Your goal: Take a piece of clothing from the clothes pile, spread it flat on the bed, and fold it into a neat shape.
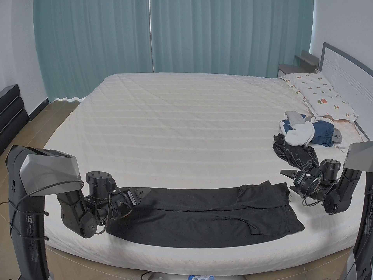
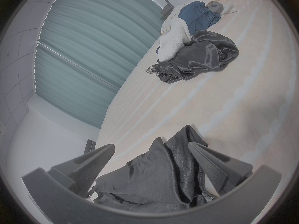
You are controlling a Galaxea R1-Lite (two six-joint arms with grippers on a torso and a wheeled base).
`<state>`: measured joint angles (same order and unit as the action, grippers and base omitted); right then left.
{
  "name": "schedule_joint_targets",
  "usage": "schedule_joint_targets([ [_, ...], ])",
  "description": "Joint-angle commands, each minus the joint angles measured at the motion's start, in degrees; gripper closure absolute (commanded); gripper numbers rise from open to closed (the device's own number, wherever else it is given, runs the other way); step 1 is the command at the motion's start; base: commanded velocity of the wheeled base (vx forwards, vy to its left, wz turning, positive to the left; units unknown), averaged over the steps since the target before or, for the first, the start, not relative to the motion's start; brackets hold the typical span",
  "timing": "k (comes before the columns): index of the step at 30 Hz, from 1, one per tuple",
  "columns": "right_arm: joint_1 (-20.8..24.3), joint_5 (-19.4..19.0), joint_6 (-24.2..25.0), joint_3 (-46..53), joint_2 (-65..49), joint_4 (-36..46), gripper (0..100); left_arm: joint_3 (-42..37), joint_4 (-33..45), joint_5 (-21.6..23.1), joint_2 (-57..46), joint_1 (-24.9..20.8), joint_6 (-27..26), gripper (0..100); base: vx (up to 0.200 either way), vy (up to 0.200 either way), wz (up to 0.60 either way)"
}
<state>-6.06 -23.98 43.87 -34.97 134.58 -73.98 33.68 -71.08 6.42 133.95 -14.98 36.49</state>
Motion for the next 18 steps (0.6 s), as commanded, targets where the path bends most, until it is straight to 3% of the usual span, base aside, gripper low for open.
schedule_joint_targets([
  [1, -0.18, -0.02, -0.02, -0.01, -0.02, -0.11, 0, -1.95, 0.77, -0.18, 2.02, 0.48, -2.47, 0, 0.0, 0.0, 0.0],
  [7, -0.18, -0.02, -0.02, -0.01, 0.15, -0.02, 0, -1.25, 4.11, -6.34, 1.84, 0.3, -4.58, 0, 0.0, 0.0, 0.0],
  [12, -0.18, -0.02, -0.02, -0.01, 0.15, -0.02, 0, -1.78, 5.69, -7.83, -1.5, 0.39, -4.76, 0, 0.0, 0.0, 0.0],
  [18, -0.18, -0.02, -0.02, -0.01, 0.06, -0.02, 0, 0.77, 14.75, -9.15, -8.62, 3.03, -4.41, 0, 0.0, 0.0, 0.0],
])
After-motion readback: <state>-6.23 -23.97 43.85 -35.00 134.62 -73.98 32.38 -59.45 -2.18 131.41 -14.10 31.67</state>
